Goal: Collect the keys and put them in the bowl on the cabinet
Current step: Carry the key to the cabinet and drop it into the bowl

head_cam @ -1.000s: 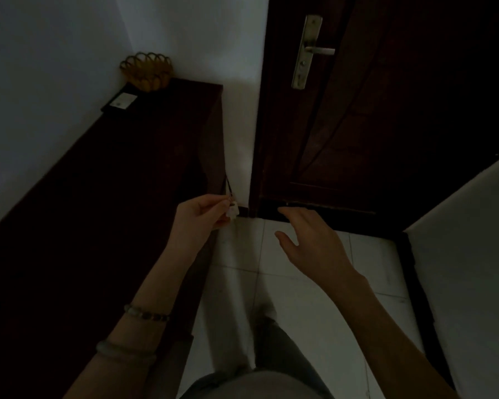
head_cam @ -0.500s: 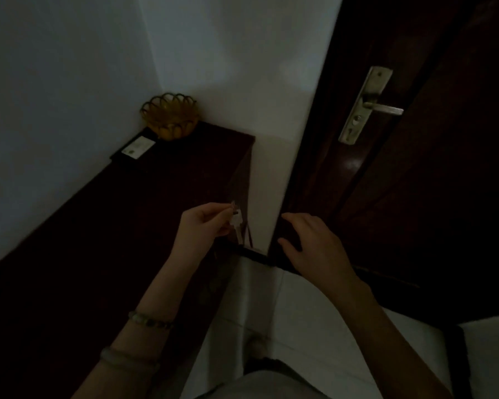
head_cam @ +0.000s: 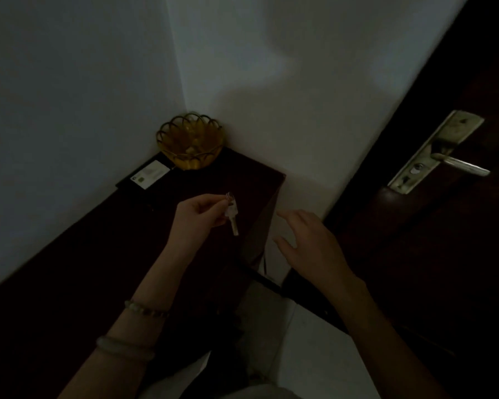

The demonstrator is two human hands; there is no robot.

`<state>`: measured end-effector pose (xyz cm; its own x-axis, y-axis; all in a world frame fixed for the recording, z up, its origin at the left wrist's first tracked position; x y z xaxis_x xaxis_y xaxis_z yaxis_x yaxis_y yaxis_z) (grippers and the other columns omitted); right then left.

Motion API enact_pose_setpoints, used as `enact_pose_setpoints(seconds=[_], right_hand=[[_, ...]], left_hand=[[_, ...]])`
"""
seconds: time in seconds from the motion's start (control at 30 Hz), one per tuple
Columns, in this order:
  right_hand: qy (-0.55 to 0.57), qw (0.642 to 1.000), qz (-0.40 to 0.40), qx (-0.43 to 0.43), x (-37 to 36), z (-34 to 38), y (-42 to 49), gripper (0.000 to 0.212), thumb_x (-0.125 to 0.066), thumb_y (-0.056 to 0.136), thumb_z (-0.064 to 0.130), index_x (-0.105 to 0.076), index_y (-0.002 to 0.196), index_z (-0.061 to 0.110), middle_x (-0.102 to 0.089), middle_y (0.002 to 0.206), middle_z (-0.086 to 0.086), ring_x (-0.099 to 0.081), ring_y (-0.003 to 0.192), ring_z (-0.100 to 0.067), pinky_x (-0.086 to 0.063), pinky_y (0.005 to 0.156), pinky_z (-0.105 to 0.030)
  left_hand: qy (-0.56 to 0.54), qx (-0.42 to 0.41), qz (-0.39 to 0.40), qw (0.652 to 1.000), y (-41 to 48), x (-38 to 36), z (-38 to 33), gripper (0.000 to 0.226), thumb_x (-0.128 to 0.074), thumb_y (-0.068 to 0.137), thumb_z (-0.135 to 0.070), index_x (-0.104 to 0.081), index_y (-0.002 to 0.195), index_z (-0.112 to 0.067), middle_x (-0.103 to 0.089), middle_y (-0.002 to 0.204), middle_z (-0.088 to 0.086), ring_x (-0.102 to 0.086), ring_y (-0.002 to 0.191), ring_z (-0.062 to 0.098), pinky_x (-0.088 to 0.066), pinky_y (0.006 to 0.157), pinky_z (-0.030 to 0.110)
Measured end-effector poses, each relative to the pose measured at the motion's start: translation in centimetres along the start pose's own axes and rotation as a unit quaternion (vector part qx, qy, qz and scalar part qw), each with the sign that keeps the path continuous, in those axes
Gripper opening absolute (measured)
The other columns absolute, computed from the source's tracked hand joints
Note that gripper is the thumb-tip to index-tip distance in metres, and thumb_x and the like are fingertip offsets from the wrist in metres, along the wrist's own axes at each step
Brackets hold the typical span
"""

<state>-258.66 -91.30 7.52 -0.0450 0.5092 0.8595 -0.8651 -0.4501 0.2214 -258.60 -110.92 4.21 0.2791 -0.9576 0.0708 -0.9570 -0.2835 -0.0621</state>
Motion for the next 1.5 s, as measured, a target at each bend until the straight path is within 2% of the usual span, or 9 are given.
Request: enact_pose_setpoints(seconds=[0.17, 0.33, 0.5, 0.77, 0.9, 1.0, 1.17, 1.37, 1.5], right_hand=[[0.018, 1.0, 0.013, 0.012, -1.4, -0.5, 6.1, 0.041, -0.061, 0.085, 0.021, -0.048, 0.123, 0.009, -0.058, 0.119, -0.014, -0.052, 0.106, -0.027, -0.044, 0.085, -0.033], [0.015, 1.0, 0.022, 0.015, -2.3, -1.0, 11.5, 0.043, -0.061, 0.084, 0.023, -0.048, 0.124, 0.011, -0.057, 0.121, -0.012, -0.051, 0.108, -0.026, -0.045, 0.089, -0.036], [0.02, 0.998, 0.037, 0.037, -3.5, -1.3, 15.1, 0.044, -0.065, 0.082, 0.021, -0.051, 0.121, 0.008, -0.06, 0.116, -0.014, -0.054, 0.105, -0.028, -0.047, 0.087, -0.038], [0.027, 0.993, 0.082, 0.084, -4.8, -1.6, 19.2, 0.044, -0.063, 0.083, 0.024, -0.049, 0.123, 0.01, -0.058, 0.119, -0.012, -0.051, 0.11, -0.027, -0.045, 0.088, -0.037], [0.025, 0.989, 0.092, 0.111, -4.2, -1.7, 21.0, 0.045, -0.06, 0.085, 0.025, -0.046, 0.126, 0.01, -0.055, 0.123, -0.012, -0.047, 0.115, -0.027, -0.042, 0.091, -0.036], [0.021, 0.987, 0.104, 0.117, -4.1, -2.0, 21.8, 0.046, -0.059, 0.086, 0.026, -0.045, 0.127, 0.011, -0.053, 0.126, -0.011, -0.044, 0.118, -0.027, -0.041, 0.093, -0.036], [0.015, 0.986, 0.108, 0.126, -4.0, -2.5, 22.5, 0.044, -0.06, 0.084, 0.025, -0.047, 0.124, 0.012, -0.056, 0.122, -0.01, -0.047, 0.113, -0.027, -0.043, 0.089, -0.037], [0.021, 0.987, 0.098, 0.128, -3.8, -2.9, 23.2, 0.041, -0.062, 0.083, 0.024, -0.049, 0.121, 0.012, -0.057, 0.119, -0.01, -0.049, 0.11, -0.027, -0.044, 0.085, -0.035], [0.028, 0.987, 0.095, 0.123, -3.7, -3.3, 23.4, 0.043, -0.063, 0.083, 0.024, -0.049, 0.123, 0.013, -0.057, 0.12, -0.01, -0.049, 0.111, -0.027, -0.044, 0.086, -0.036]], left_hand=[[-0.017, -0.003, -0.033, 0.999, 5.7, 1.8, -0.6, 0.012, -0.06, 0.087, -0.011, -0.071, 0.088, -0.017, -0.072, 0.091, 0.005, -0.069, 0.085, 0.017, -0.056, 0.075, 0.027], [-0.026, -0.016, -0.064, 0.997, 10.6, 3.6, -1.0, 0.022, -0.059, 0.087, -0.006, -0.07, 0.08, -0.023, -0.071, 0.085, -0.001, -0.069, 0.079, 0.01, -0.054, 0.065, 0.016], [-0.021, -0.006, -0.109, 0.994, 14.0, 5.6, -0.8, 0.012, -0.059, 0.086, -0.002, -0.067, 0.087, -0.012, -0.069, 0.089, 0.003, -0.068, 0.076, 0.007, -0.053, 0.063, 0.014], [0.148, -0.04, -0.184, 0.971, 19.1, 8.4, -1.7, 0.013, -0.064, 0.083, -0.002, -0.068, 0.094, -0.004, -0.067, 0.09, 0.007, -0.062, 0.074, 0.003, -0.05, 0.058, 0.007], [0.215, -0.033, -0.158, 0.963, 21.2, 7.4, -1.1, 0.011, -0.065, 0.082, -0.003, -0.068, 0.092, -0.003, -0.068, 0.095, 0.011, -0.063, 0.073, 0.012, -0.052, 0.059, 0.01], [0.336, -0.025, -0.117, 0.934, 22.8, 6.4, -0.7, 0.013, -0.065, 0.081, -0.008, -0.069, 0.093, -0.006, -0.07, 0.099, 0.011, -0.064, 0.086, 0.021, -0.05, 0.073, 0.026], [0.427, -0.002, -0.074, 0.901, 24.8, 5.5, 0.2, 0.014, -0.062, 0.082, -0.007, -0.067, 0.094, -0.008, -0.068, 0.103, 0.012, -0.061, 0.094, 0.025, -0.04, 0.07, 0.026], [0.478, 0.008, -0.044, 0.877, 25.9, 5.1, 1.0, 0.015, -0.062, 0.08, -0.009, -0.064, 0.095, -0.005, -0.067, 0.1, 0.017, -0.06, 0.091, 0.032, -0.042, 0.069, 0.034], [0.501, -0.022, -0.062, 0.863, 25.4, 4.9, 0.4, 0.021, -0.062, 0.079, -0.008, -0.062, 0.1, -0.004, -0.065, 0.102, 0.018, -0.06, 0.091, 0.036, -0.047, 0.071, 0.039]])
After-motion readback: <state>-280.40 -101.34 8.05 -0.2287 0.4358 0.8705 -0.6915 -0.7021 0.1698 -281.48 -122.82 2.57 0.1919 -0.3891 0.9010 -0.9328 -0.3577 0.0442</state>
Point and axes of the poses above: each hand's wrist, its own y-axis towards the middle knuckle, its own x-axis out of the back of the hand, z = x × y, the point moved 7 cm from there along y, towards the middle knuckle
